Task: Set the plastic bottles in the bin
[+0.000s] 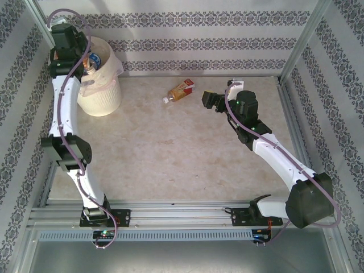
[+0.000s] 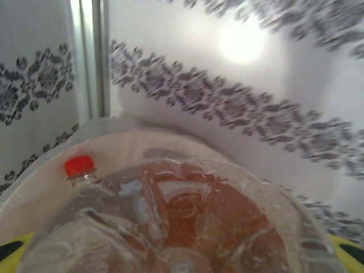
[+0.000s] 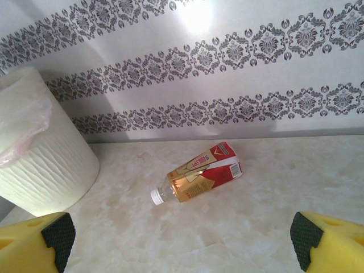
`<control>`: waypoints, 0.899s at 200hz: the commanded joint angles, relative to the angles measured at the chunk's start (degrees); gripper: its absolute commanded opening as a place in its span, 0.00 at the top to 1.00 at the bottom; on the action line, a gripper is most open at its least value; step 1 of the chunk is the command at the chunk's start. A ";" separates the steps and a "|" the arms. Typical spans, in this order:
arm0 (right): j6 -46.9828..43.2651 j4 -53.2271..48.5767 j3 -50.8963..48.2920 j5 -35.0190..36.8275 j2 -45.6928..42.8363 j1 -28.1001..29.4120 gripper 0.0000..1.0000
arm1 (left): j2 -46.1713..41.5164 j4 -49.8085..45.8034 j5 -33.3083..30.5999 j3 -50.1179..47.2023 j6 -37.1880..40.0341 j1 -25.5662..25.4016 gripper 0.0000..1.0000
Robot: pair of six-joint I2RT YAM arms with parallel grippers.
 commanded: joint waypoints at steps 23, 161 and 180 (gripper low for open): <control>1.23 0.30 -0.48 -0.61 -1.31 0.08 0.02 | 8.71 -6.89 -3.74 7.42 -0.12 2.35 0.43; 3.48 -0.06 0.21 -1.70 1.38 0.23 0.02 | 8.90 -17.46 18.82 17.81 -9.86 3.17 0.00; 3.58 -0.15 0.22 -1.74 1.49 0.22 0.02 | 10.95 -19.04 20.85 17.84 -11.46 3.22 0.00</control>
